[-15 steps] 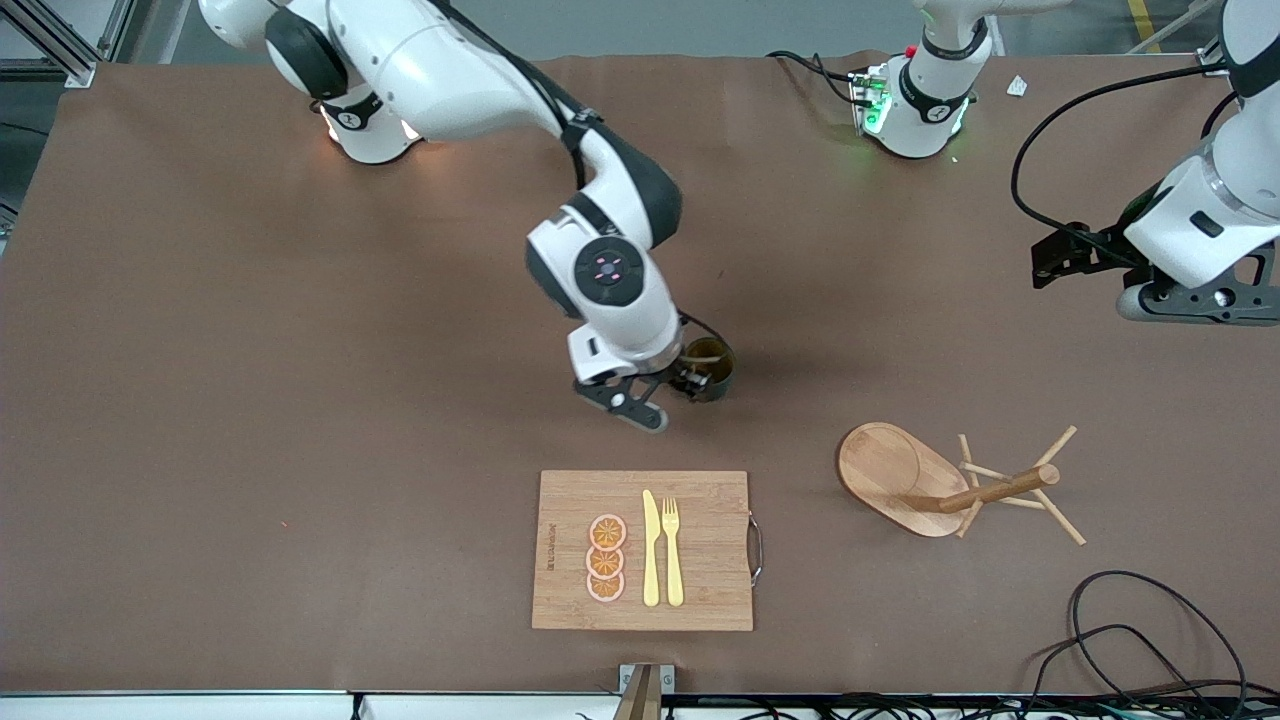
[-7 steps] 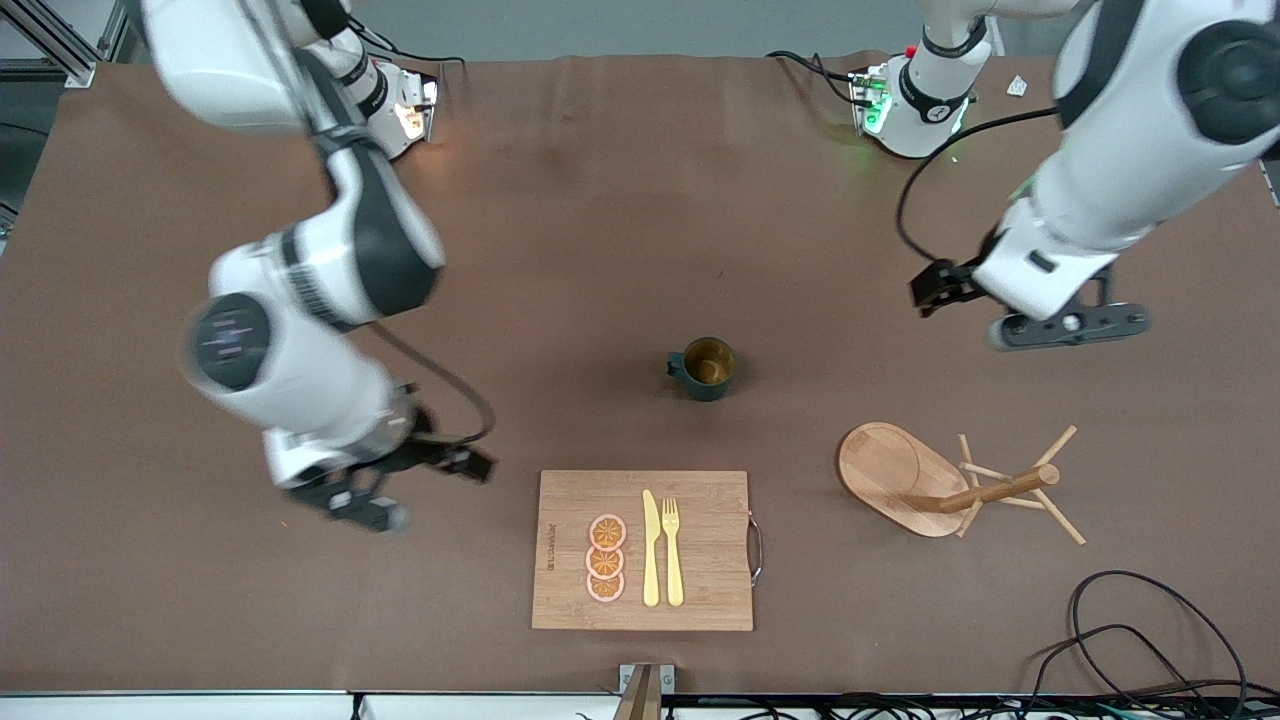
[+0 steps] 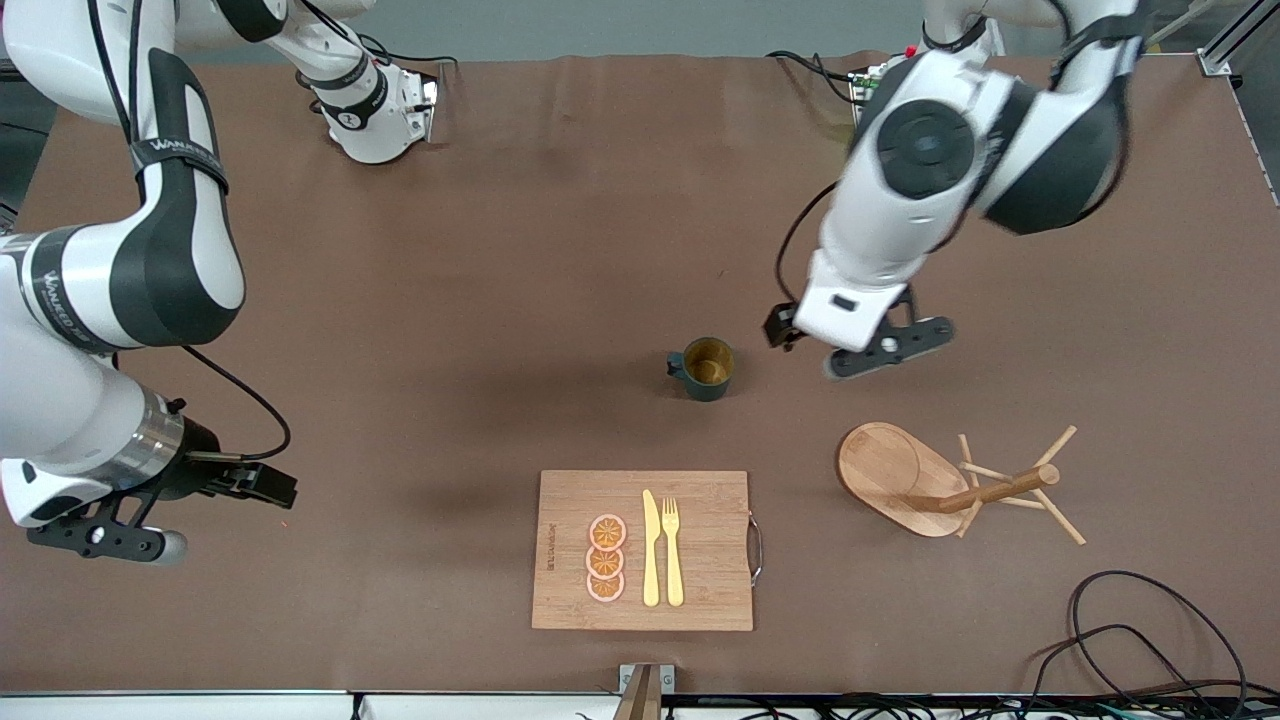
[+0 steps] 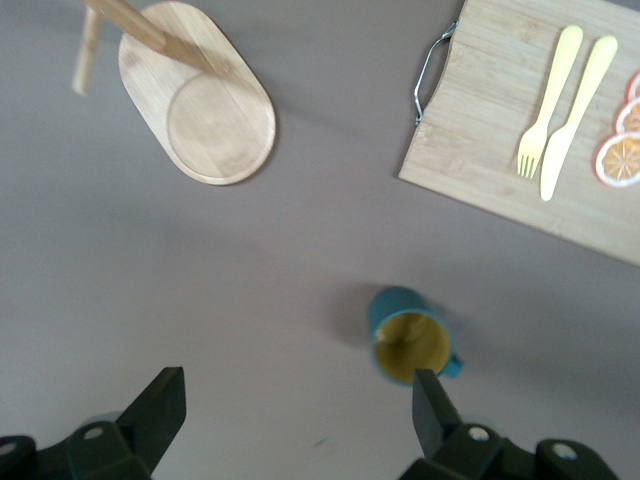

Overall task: Pass cup and hang on rack
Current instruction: 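Set the mug down and withdraw the right gripper while the left gripper approaches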

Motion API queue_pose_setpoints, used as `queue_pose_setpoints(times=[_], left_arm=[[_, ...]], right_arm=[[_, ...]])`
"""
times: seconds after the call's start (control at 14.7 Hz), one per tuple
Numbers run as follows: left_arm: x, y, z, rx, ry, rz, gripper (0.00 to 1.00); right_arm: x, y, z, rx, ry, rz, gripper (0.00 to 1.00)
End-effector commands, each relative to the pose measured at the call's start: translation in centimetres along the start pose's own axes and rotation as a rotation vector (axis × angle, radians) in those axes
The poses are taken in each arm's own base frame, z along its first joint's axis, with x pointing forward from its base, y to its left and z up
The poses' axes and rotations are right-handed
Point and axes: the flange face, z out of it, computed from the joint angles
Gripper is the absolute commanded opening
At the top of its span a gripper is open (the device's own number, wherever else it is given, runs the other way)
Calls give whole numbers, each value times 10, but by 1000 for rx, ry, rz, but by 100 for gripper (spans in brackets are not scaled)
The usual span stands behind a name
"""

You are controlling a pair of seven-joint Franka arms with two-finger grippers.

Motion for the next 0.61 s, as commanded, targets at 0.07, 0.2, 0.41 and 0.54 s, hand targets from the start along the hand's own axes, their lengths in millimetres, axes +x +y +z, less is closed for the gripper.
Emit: queue_pose_setpoints(times=[0.07, 0.2, 0.41, 0.54], left_arm=[[-21, 66, 40, 10, 89, -136, 100], [-41, 88, 57, -1, 117, -187, 100], [-83, 118, 82, 25, 171, -255, 100], [-111, 136, 108, 53, 236, -330, 99]], right_arm=[[-12, 54, -42, -8, 14, -75, 100], [-22, 86, -73, -9, 35, -102, 100], [-47, 105, -117, -14, 25, -125, 100], [-61, 107, -140, -17, 11, -121, 100]])
